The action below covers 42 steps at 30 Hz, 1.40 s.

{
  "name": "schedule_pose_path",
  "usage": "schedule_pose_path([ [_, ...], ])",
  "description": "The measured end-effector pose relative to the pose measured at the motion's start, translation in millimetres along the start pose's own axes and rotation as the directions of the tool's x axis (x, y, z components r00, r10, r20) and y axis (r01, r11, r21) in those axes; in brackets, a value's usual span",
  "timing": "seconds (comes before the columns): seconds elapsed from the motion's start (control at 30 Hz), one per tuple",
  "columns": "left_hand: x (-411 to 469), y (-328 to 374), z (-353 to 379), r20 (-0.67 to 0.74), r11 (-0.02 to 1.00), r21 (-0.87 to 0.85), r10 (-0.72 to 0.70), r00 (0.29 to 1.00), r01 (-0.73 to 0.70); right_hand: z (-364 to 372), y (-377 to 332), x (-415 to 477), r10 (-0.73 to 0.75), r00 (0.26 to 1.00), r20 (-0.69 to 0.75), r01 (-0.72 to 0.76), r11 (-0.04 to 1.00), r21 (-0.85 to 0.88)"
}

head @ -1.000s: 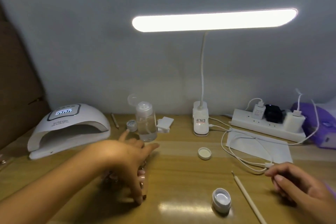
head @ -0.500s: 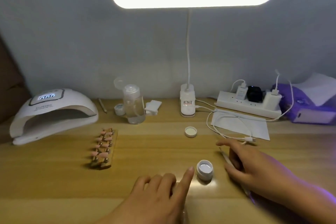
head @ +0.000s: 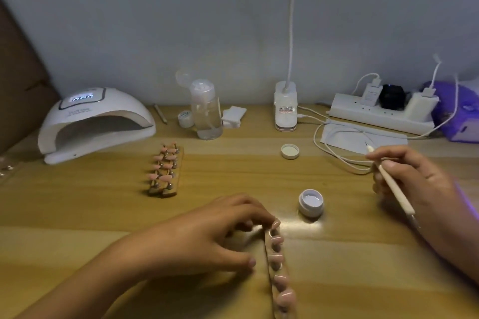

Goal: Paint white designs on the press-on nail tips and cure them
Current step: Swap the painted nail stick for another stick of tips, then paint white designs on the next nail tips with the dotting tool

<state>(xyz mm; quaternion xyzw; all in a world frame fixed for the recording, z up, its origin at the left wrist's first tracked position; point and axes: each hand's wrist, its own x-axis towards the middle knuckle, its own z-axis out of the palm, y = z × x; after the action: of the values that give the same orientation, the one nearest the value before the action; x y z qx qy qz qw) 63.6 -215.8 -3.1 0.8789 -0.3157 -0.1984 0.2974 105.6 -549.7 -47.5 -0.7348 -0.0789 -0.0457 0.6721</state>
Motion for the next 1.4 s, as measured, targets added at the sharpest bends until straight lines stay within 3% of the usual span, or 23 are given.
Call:
schedule_pose_path([
  [0.23, 19, 3, 22, -0.196, 0.995, 0.034, 0.1, 0.975, -0.096, 5, 5, 2, 0.008, 1.0, 0.02, -0.009, 0.997, 0.078],
  [0.33, 29, 17, 38, -0.222, 0.982, 0.095, 0.181, 0.958, -0.164, 7, 1, 1, 0.022, 1.0, 0.01, -0.023, 0.99, 0.14],
  [0.47, 45, 37, 50, -0.168, 0.968, -0.001, 0.248, 0.954, -0.252, 6, -3, 0, 0.046, 0.999, 0.0, -0.045, 0.977, 0.207],
  [0.63, 56, 45, 60, -0.236, 0.967, -0.061, 0.226, 0.945, -0.246, 5, -4, -1, 0.066, 0.998, 0.004, -0.065, 0.968, 0.241],
  [0.83, 59, 28, 77, -0.371, 0.947, 0.018, 0.303, 0.878, -0.319, 18, -9, -3, 0.1, 0.995, 0.015, -0.102, 0.98, 0.174],
  [1.13, 76, 22, 80, -0.347, 0.91, 0.054, 0.404, 0.847, -0.412, 20, -23, -5, 0.143, 0.99, 0.018, -0.144, 0.978, 0.151],
  [1.23, 80, 29, 78, -0.403, 0.894, 0.131, 0.443, 0.801, -0.429, 20, -24, -4, 0.144, 0.989, 0.02, -0.145, 0.979, 0.146],
  [1.4, 78, 32, 80, -0.407, 0.926, 0.033, 0.356, 0.841, -0.376, 17, -23, -6, 0.133, 0.991, 0.018, -0.135, 0.977, 0.164],
])
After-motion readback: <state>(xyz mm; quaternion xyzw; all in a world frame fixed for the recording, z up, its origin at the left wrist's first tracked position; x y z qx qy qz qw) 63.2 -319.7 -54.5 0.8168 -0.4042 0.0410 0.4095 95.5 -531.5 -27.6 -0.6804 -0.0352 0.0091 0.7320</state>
